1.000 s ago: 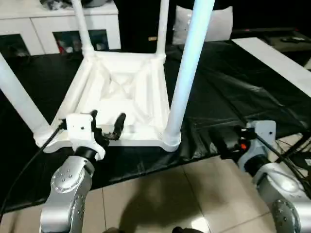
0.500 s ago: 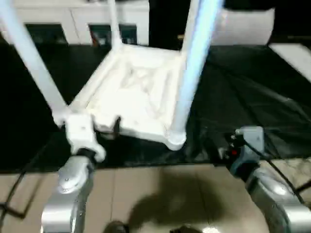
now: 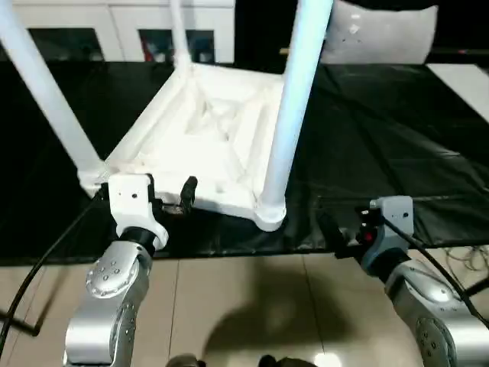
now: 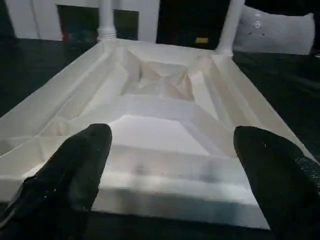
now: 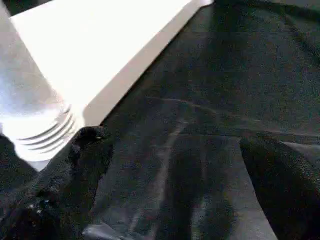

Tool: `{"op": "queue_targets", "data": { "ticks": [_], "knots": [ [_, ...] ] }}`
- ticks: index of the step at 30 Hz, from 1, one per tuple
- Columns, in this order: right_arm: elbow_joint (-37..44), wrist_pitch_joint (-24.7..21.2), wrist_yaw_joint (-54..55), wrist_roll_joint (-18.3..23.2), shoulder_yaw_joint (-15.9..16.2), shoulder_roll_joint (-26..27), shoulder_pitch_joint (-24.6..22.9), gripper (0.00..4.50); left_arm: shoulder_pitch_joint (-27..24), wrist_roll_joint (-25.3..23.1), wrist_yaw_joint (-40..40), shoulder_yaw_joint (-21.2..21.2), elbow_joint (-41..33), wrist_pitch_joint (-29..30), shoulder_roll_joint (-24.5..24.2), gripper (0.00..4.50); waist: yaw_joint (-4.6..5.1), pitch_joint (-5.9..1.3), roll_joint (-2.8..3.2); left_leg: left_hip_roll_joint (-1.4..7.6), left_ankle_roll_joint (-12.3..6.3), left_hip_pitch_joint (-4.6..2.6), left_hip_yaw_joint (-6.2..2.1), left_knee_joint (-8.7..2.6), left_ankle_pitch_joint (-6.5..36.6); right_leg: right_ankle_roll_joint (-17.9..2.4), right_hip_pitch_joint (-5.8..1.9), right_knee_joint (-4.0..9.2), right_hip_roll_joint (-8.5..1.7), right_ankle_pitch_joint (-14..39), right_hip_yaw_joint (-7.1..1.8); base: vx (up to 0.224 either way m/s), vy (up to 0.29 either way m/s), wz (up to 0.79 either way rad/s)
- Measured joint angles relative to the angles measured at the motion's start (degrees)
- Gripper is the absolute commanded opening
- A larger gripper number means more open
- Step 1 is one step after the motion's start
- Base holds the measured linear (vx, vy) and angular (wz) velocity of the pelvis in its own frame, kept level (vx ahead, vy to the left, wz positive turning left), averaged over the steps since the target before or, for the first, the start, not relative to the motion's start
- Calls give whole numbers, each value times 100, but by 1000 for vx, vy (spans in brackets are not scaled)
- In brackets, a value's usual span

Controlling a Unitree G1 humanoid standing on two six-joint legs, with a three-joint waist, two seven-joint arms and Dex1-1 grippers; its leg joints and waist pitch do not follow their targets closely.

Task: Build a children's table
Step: Move to table

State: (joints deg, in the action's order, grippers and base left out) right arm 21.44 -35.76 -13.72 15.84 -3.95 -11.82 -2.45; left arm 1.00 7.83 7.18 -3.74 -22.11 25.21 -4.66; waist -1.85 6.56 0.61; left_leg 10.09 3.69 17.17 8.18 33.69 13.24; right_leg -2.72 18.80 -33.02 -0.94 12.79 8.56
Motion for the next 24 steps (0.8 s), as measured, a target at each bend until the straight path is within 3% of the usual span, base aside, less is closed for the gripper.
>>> {"op": "queue_targets", "data": {
  "ticks": [1,2,3,5,6,7,8,9,10,11,12,13,14,15,16,17,18,19,20,21,22,23,24],
  "knots": [
    [8,2,-6,0,4,7,-23,450,5,6,-2,-6,-6,0,-21,437,7,28,-27,-36,-8,-26,32,12,11,59,34,-385,-88,284,-87,0,0,0],
    [8,2,-13,-1,4,5,-55,450,7,16,-3,-12,-17,-1,-37,437,16,24,-140,-86,3,-122,96,15,29,58,30,-602,-185,424,-283,71,-27,4],
    [18,6,-24,0,5,-19,-21,450,-3,21,-10,-59,-20,-5,-34,437,-13,-9,-315,-146,41,-126,148,79,125,108,-6,-643,-252,516,-428,184,-71,-11],
    [37,24,-25,-2,-26,-83,-15,450,-41,24,-9,-52,-5,24,47,437,-151,8,-199,-205,-349,80,-52,470,357,80,-85,-541,-137,531,-466,165,-64,-13],
    [17,22,-22,-8,-37,-90,-34,450,-37,34,-3,31,-6,41,65,437,-193,-7,-163,-317,-387,251,-156,728,371,64,-144,-457,-129,522,-484,129,-22,5],
    [18,22,-24,-17,-33,-92,-35,450,-30,35,-4,44,-8,46,65,437,-222,-18,-147,-362,-402,332,-185,726,361,60,-202,-382,-122,519,-483,129,-22,5],
    [42,31,-36,-17,-17,-95,-35,450,-15,36,-5,39,-16,45,62,437,-250,-53,-83,-342,-459,406,-192,575,287,59,-255,-318,-73,518,-454,164,16,6],
    [46,35,-48,-17,-15,-103,-34,450,-17,38,-7,32,-22,45,60,437,-266,-90,79,-216,-578,438,-201,215,126,43,-359,-227,47,527,-348,200,69,-2],
    [33,32,-49,-14,-4,-51,-37,450,-28,41,-10,7,-23,45,27,437,-281,-126,206,-137,-274,374,-271,258,-37,69,-426,-203,108,572,-311,200,69,-2],
    [37,30,-55,3,49,17,-28,450,-39,43,-15,-35,-29,45,-15,437,-208,-128,175,-182,-247,352,-324,246,10,64,-391,-287,86,647,-316,224,75,5],
    [48,32,-75,12,142,18,29,450,-39,40,-41,-143,-14,50,-87,437,-116,-133,73,-255,-274,340,-328,246,68,21,-202,-650,9,728,-380,205,29,12],
    [47,33,-79,8,156,9,23,450,-40,39,-52,-181,-1,62,-104,437,-48,-139,63,-260,-290,310,-329,272,122,85,-46,-916,-23,743,-426,205,29,12],
    [46,33,-80,4,156,-4,4,450,-34,41,-53,-185,-6,62,-98,437,14,-157,40,-270,-309,273,-322,279,155,235,128,-1055,-69,714,-499,173,13,5],
    [46,36,-87,0,153,-24,4,450,-3,41,-51,-178,-13,60,-85,437,83,-178,-6,-286,-316,233,-300,280,201,443,402,-1111,-173,636,-559,144,-24,4],
    [48,39,-103,1,153,-31,-7,450,0,41,-51,-169,-13,60,-70,437,137,-183,-93,-327,-321,192,-250,272,239,502,573,-1013,-256,548,-624,144,-24,4],
    [63,42,-109,2,149,-34,-33,450,1,43,-50,-155,-17,58,-54,437,159,-201,-206,-400,-290,155,-193,271,283,445,606,-611,-358,386,-693,132,-83,2],
    [60,43,-108,3,127,-61,-52,450,-6,44,-51,-146,12,62,-7,437,147,-161,-354,-477,-314,100,-128,327,397,406,576,-554,-426,15,-807,127,-117,-5],
    [58,43,-104,-2,69,-97,-98,450,-24,53,-46,-80,52,72,59,437,95,-151,-276,-462,-581,63,-156,443,488,360,487,-490,-374,21,-804,127,-117,-5],
    [54,43,-103,-7,26,-130,-111,450,-23,82,-35,12,62,78,74,437,71,-132,-256,-465,-755,90,-193,575,561,325,410,-416,-333,23,-798,114,-111,-11],
    [53,44,-104,-25,-4,-130,-126,450,2,112,-20,36,60,78,71,437,36,-118,-222,-519,-739,147,-244,749,553,289,286,-348,-305,44,-786,109,-69,-8],
    [67,49,-104,-32,-15,-138,-149,450,3,129,-20,21,51,77,66,437,8,-115,-203,-529,-675,200,-272,775,517,275,186,-287,-255,59,-766,109,-69,-8],
    [85,72,-103,-37,-17,-141,-151,450,3,135,-20,4,37,75,48,437,-21,-102,-125,-514,-619,226,-303,690,482,260,85,-250,-209,79,-732,116,-4,-7],
    [92,100,-101,-36,-17,-126,-152,450,0,135,-20,-10,37,75,32,437,-17,-96,30,-413,-545,285,-313,389,428,253,-23,-200,-120,115,-608,125,61,-5]
  ]
}}
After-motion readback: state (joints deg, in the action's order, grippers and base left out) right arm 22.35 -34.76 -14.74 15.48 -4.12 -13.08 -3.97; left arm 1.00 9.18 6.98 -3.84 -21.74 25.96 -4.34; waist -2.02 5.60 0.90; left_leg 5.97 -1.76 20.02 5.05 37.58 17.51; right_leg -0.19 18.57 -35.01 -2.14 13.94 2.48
